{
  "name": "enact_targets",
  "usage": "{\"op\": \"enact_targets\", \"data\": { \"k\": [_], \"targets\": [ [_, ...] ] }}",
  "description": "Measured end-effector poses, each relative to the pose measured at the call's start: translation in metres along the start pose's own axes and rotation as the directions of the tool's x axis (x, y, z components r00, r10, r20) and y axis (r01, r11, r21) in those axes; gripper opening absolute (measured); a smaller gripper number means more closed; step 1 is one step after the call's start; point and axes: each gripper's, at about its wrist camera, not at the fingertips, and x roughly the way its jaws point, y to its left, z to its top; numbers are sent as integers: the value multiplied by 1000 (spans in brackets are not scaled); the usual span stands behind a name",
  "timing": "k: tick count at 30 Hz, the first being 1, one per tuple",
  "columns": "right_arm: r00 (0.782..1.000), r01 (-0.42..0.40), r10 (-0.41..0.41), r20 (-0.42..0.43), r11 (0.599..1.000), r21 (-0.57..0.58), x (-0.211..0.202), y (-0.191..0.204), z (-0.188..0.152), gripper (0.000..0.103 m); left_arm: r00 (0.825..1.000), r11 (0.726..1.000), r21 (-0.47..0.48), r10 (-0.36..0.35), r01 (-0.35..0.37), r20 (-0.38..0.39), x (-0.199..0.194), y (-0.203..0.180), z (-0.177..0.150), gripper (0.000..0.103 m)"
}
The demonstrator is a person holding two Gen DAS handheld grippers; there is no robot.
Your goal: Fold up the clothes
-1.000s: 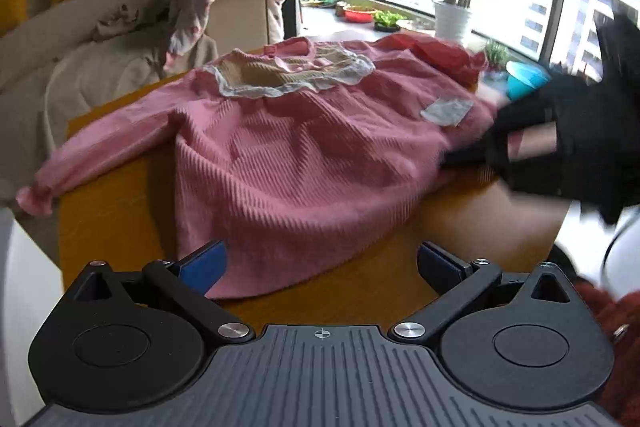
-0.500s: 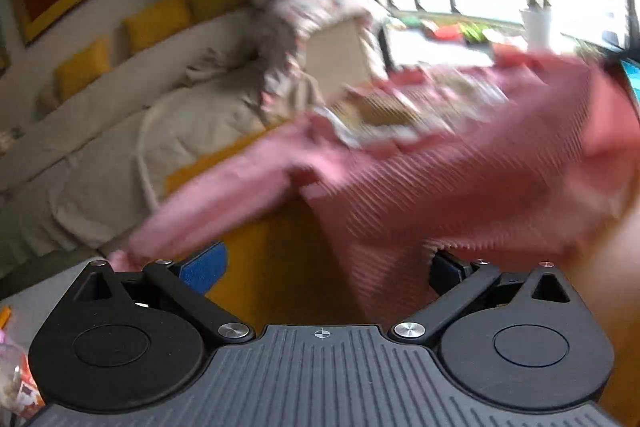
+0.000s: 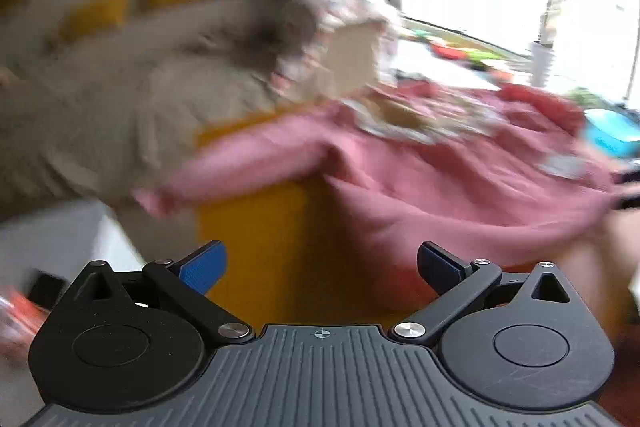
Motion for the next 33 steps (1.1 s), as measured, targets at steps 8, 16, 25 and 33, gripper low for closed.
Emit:
{"op": "enact_targets", "data": {
  "k": [8, 16, 25, 33],
  "targets": [
    [965, -230, 193, 176, 946, 227, 35, -2, 43, 103, 925, 920, -101, -371, 378, 82, 33, -24, 38, 103],
    [988, -153, 148, 36, 951, 269, 119, 14, 45, 103, 932, 912, -237, -358, 335, -61, 125, -35, 37, 103],
    [990, -137, 140, -11, 978, 156, 73, 36, 7, 103, 915, 892, -246, -401, 378, -49, 88, -43, -7, 103],
    [991, 28, -45, 125, 990, 135, 24, 6, 26, 95, 902, 848, -344, -431, 404, -4, 89, -32, -11, 103]
  ]
}}
